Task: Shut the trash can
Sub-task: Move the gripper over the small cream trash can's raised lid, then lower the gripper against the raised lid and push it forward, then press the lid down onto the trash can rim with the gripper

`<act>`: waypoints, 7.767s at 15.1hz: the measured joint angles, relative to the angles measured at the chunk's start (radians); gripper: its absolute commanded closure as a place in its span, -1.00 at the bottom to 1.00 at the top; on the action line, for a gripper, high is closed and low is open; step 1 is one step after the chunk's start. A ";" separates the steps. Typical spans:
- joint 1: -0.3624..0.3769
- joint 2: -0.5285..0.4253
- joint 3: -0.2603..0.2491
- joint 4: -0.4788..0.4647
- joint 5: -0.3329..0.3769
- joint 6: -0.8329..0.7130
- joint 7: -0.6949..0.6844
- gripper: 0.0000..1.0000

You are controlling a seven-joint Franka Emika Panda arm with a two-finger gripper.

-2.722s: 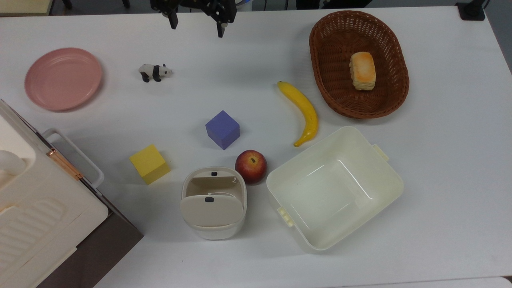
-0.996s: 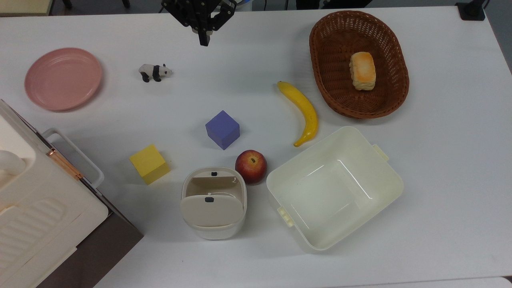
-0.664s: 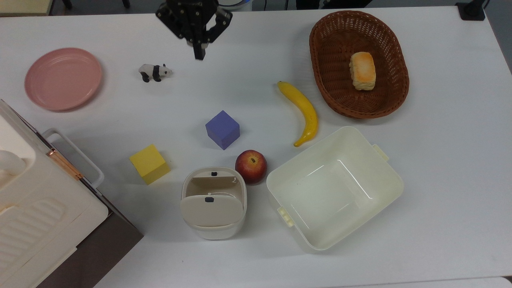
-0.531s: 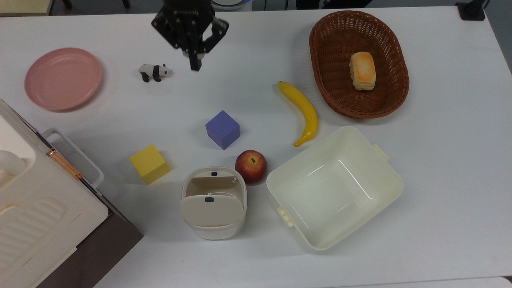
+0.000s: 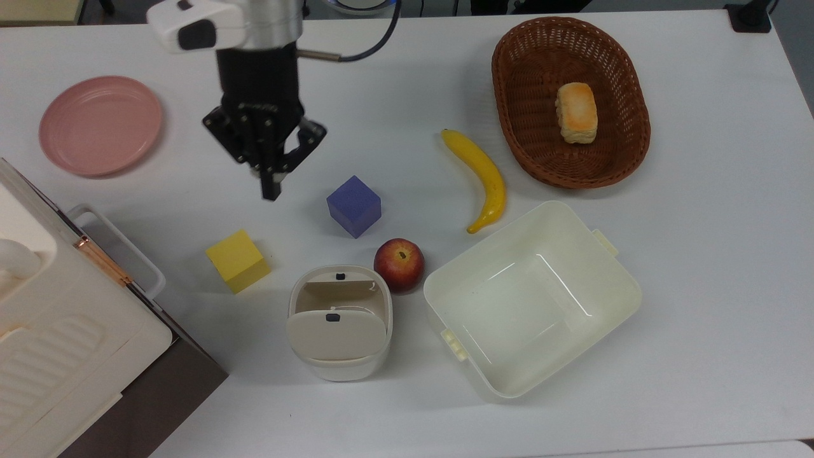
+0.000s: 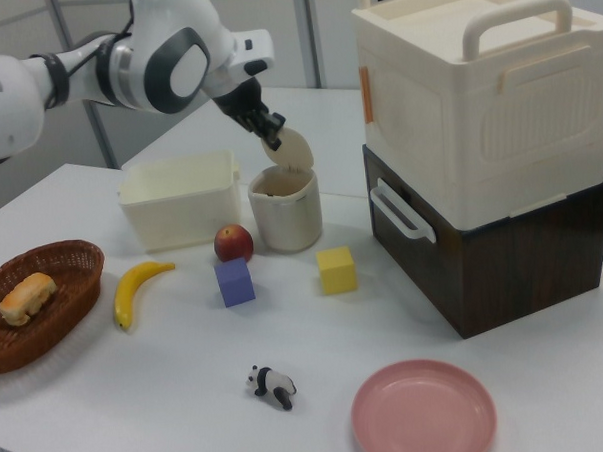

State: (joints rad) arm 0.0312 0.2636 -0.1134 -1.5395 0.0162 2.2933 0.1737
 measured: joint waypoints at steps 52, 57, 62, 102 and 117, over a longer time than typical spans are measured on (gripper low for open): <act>0.022 0.263 0.076 0.131 -0.107 0.493 -0.083 1.00; 0.015 0.261 0.076 0.120 -0.112 0.493 -0.083 1.00; 0.013 0.254 0.076 0.120 -0.112 0.493 -0.083 1.00; 0.016 0.314 0.076 0.104 -0.148 0.493 -0.085 1.00; 0.014 0.245 0.076 -0.013 -0.148 0.493 -0.085 1.00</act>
State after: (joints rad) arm 0.0449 0.5088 -0.0369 -1.5526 -0.1320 2.7859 0.0888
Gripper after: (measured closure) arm 0.991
